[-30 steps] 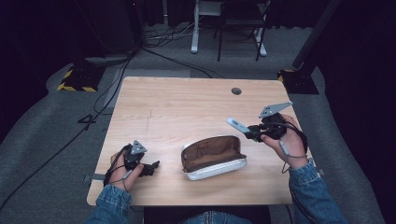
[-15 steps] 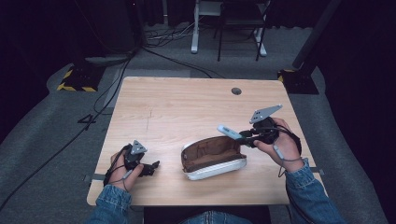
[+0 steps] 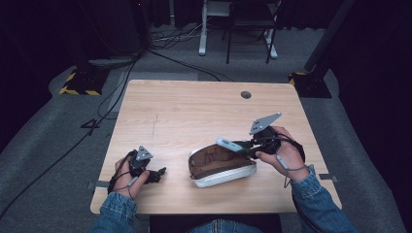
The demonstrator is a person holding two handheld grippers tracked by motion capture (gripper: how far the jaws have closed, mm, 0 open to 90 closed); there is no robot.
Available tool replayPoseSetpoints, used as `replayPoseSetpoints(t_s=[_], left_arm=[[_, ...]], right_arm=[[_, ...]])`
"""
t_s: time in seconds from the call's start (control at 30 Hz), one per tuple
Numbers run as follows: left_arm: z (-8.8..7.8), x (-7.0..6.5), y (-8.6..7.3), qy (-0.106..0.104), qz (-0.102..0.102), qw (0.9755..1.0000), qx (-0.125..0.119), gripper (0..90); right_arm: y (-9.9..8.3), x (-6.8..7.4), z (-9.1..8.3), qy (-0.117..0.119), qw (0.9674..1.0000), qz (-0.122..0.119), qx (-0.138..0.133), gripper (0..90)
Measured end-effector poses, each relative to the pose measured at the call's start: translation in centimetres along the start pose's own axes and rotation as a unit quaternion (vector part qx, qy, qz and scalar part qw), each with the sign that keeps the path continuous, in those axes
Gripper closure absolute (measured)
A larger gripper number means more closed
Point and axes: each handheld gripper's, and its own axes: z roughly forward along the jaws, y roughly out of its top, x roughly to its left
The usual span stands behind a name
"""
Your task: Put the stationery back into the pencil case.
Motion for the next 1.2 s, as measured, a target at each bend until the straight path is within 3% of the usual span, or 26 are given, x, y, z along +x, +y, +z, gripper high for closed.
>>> replayPoseSetpoints(t_s=[0.47, 0.8, 1.2], left_arm=[[0.0, 0.0, 0.0, 0.0, 0.0, 1.0, 0.0, 10.8], [0.0, 0.0, 0.0, 0.0, 0.0, 1.0, 0.0, 10.8], [0.0, 0.0, 0.0, 0.0, -0.001, 1.0, 0.0, 10.6]], right_arm=[[0.9, 1.5, 2.1, 0.029, 0.9981, -0.048, 0.025, 66.9], [1.2, 2.2, 3.2, 0.044, 0.996, -0.068, 0.039, 66.9], [1.2, 2.1, 4.2, 0.05, 0.995, -0.075, 0.045, 66.9]])
